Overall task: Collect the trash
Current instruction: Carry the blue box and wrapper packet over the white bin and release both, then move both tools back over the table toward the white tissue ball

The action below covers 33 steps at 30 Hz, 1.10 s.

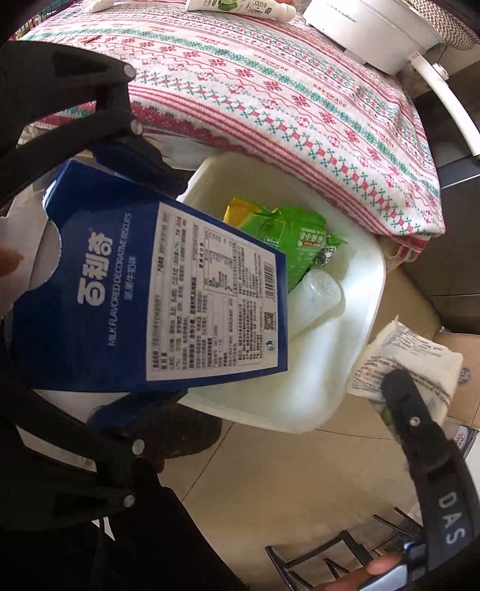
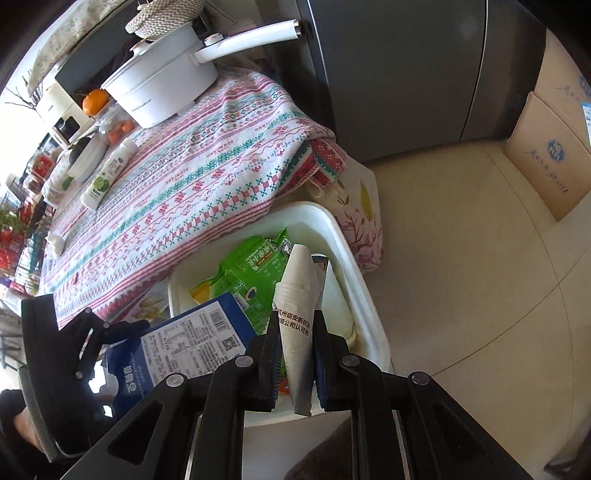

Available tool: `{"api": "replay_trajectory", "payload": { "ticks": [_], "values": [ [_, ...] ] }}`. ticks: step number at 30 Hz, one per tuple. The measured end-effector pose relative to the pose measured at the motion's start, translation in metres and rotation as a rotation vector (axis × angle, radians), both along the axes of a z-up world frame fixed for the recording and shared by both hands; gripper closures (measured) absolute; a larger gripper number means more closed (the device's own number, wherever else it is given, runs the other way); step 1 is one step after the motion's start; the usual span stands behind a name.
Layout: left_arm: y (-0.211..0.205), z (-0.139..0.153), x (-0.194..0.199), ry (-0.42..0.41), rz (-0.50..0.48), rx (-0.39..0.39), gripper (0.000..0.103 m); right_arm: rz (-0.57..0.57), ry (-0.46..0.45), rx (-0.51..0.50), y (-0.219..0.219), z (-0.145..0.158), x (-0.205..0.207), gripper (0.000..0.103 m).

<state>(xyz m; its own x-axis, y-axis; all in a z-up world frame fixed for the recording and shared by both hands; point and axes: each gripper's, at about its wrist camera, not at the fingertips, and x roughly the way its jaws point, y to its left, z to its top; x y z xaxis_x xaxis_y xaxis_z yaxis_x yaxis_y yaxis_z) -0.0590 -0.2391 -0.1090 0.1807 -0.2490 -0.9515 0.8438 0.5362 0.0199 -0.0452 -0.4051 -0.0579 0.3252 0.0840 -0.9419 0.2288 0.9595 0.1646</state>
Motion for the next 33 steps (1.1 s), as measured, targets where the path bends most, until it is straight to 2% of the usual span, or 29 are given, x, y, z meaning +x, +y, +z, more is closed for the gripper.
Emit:
{"api": "replay_trajectory", "payload": {
  "ticks": [6,14,18,22,23,25,26,27,33],
  "values": [
    [0.008,0.015,0.001,-0.018,0.018,-0.043,0.003,0.007,0.013,0.004,0.004,-0.002,0.004,0.087],
    [0.028,0.029,0.002,-0.047,0.048,-0.045,0.003,0.033,0.032,0.009,0.013,-0.007,0.007,0.085],
    [0.046,0.035,0.011,-0.057,0.084,-0.052,0.003,0.056,0.066,0.001,0.02,-0.013,0.01,0.085],
    [0.066,0.044,0.02,-0.069,0.14,-0.062,0.003,0.091,0.141,-0.009,0.032,-0.025,0.013,0.084],
    [0.071,0.045,0.023,-0.07,0.15,-0.064,0.003,0.099,0.162,-0.011,0.035,-0.028,0.014,0.08],
    [0.081,0.048,0.027,-0.077,0.174,-0.068,0.003,0.104,0.192,-0.021,0.041,-0.034,0.016,0.06],
    [0.085,0.05,0.028,-0.081,0.184,-0.069,0.003,0.104,0.2,-0.029,0.043,-0.035,0.018,0.045],
    [0.09,0.051,0.03,-0.083,0.192,-0.07,0.003,0.104,0.199,-0.036,0.046,-0.035,0.019,0.037],
    [0.114,0.057,0.04,-0.1,0.25,-0.076,0.003,0.108,0.172,-0.033,0.057,-0.026,0.029,0.032]
  ]
}}
